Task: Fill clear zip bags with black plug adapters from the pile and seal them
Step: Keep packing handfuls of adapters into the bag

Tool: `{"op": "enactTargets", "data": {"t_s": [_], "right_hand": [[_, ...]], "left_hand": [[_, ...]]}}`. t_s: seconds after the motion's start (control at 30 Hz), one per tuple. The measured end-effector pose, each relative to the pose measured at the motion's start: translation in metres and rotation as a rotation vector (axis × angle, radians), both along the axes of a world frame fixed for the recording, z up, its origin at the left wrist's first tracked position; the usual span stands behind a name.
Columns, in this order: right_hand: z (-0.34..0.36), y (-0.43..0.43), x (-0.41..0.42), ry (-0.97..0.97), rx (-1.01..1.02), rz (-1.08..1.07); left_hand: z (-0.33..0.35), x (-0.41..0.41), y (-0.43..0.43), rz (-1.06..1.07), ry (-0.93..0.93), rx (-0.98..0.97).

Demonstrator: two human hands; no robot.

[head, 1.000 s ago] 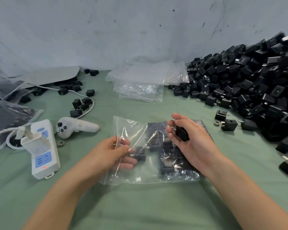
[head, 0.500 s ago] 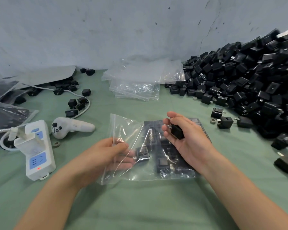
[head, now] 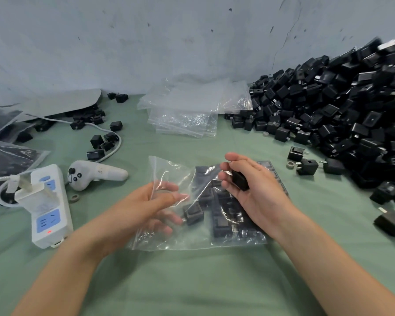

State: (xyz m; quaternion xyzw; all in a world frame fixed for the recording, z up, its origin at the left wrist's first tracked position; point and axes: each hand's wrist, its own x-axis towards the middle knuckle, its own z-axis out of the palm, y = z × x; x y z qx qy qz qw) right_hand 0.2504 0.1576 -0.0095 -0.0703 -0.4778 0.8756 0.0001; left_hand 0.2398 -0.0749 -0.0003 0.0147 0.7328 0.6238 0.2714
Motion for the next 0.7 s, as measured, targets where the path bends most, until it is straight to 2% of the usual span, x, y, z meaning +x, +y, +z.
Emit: {"op": "enactTargets", "data": {"t_s": [0.17, 0.47, 0.7], "right_hand": [[0.0, 0.001, 0.001, 0.006, -0.004, 0.005], [-0.001, 0.002, -0.001, 0.011, 0.005, 0.01], [-0.001, 0.002, -0.001, 0.01, 0.007, 0.008]], "left_hand": [[-0.005, 0.003, 0.011, -0.067, 0.222, -0.165], [-0.003, 0.0, 0.003, -0.103, 0.163, -0.059], [-0.003, 0.0, 0.002, -0.162, 0.152, -0.064]]}}
